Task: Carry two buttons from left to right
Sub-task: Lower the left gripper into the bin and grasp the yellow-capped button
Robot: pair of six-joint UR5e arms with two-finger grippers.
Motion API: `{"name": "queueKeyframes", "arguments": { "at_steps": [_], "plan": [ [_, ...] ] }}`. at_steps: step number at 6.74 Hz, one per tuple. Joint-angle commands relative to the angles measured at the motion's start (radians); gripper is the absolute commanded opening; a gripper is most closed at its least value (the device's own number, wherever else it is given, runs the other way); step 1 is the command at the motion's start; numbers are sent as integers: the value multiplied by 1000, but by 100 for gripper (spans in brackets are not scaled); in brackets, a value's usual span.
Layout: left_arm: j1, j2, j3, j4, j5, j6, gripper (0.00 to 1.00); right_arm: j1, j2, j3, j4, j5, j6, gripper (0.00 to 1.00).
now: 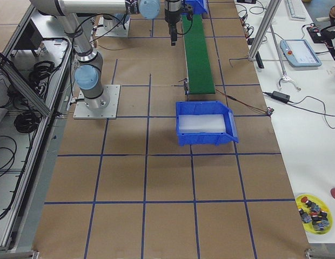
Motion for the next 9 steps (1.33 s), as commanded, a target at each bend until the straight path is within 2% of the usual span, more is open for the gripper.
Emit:
{"name": "queueKeyframes", "arguments": {
  "at_steps": [1, 5, 9],
  "plan": [
    [-37, -26, -51, 76, -1, -13, 99, 1, 0, 1, 1, 0, 0, 100],
    [-64, -121, -196, 346, -1, 34, 100, -1, -1, -2, 0, -1, -3, 100],
    [-62, -150, -223, 348, 9, 88, 100, -1, 0, 3, 0, -1, -3, 100]
  ]
}}
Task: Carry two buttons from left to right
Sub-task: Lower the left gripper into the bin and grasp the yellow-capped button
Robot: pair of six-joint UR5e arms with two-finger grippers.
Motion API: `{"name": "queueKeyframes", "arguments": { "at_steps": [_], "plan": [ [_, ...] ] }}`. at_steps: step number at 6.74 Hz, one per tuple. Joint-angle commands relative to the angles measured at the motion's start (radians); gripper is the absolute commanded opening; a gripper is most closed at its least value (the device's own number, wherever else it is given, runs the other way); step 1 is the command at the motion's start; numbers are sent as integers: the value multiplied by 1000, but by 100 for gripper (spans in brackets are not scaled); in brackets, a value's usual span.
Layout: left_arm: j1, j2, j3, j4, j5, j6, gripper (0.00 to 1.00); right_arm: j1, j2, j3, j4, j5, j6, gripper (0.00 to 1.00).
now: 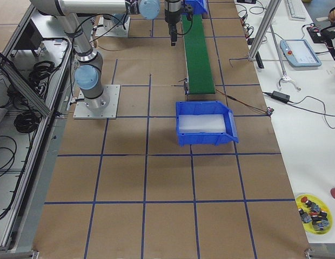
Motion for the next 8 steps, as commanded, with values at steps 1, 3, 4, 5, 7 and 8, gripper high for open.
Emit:
{"name": "queueKeyframes", "arguments": {
  "at_steps": [1, 3, 4, 5, 7, 8],
  "plan": [
    [3, -14, -12, 3, 5, 4, 100, 0, 0, 1, 0, 0, 0, 100],
    [7, -43, -7, 39, 4, -2, 98, 0, 0, 1, 0, 2, 0, 100],
    [7, -42, -3, 38, 5, -8, 77, 1, 0, 1, 0, 2, 0, 100],
    [7, -43, -3, 38, 8, -40, 49, 0, 2, 1, 0, 0, 0, 100],
    [7, -40, -4, 23, 5, -60, 12, 1, 2, 1, 0, 0, 2, 100],
    [7, -39, 8, 12, 7, -65, 4, 0, 0, 1, 0, 0, 2, 100]
  ]
}}
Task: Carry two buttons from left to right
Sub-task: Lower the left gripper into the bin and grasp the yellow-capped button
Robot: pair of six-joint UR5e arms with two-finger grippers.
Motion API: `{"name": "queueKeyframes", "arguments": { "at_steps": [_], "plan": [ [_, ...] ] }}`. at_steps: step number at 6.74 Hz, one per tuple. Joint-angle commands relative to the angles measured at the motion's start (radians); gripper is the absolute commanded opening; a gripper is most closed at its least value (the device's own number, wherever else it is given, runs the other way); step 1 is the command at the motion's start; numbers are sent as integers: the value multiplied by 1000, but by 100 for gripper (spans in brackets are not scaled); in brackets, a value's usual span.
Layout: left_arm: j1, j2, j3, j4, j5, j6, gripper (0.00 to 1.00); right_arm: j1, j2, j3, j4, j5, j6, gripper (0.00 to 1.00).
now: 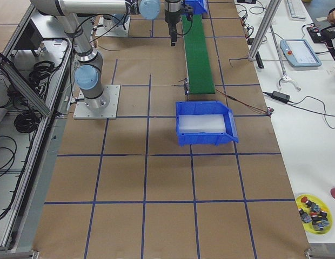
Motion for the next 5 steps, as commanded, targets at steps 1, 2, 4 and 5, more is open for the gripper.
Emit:
{"name": "queueKeyframes", "arguments": {
  "at_steps": [1, 2, 4, 5],
  "plan": [
    [0, 23, 33, -61, 0, -9, 2, -1, -1, 0, 0, 1, -1, 100],
    [2, 50, 81, -136, 0, -6, 1, 0, -1, 0, 0, 0, 1, 100],
    [0, 90, 227, -346, 41, -3, 0, -1, -1, 2, 0, 1, -1, 100],
    [-8, 92, 258, -374, 42, -1, 0, -1, -1, 2, 0, 0, -1, 100]
  ]
}}
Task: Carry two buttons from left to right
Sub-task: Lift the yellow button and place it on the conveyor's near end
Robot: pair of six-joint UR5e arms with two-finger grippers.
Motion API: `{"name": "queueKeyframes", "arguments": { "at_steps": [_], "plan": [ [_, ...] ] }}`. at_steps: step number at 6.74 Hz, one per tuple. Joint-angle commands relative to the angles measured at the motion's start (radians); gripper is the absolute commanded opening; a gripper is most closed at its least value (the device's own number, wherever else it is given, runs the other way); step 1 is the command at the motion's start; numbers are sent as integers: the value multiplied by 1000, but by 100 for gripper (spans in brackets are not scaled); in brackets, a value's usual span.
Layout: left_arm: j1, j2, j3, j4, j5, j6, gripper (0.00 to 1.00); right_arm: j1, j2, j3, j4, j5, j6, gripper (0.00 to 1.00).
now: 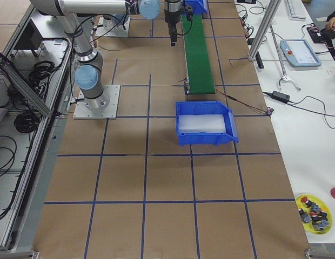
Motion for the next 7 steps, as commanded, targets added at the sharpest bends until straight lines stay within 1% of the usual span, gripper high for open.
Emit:
{"name": "queueKeyframes", "arguments": {
  "at_steps": [1, 2, 3, 5, 7],
  "plan": [
    [-20, 9, 61, -55, 0, 3, 0, 0, 0, -1, 0, 1, 0, 100],
    [-62, 1, 78, -43, -3, -1, 0, 0, 0, -4, 0, -1, 1, 100],
    [-148, 1, 101, -35, 4, -27, 0, 0, -1, -4, 0, 1, 0, 100],
    [-285, -14, 144, -30, 9, -215, 0, 0, -2, -4, 0, 1, 3, 100],
    [-394, -49, 141, -23, 9, -352, 0, 0, 0, -3, 0, 1, 3, 100]
  ]
}}
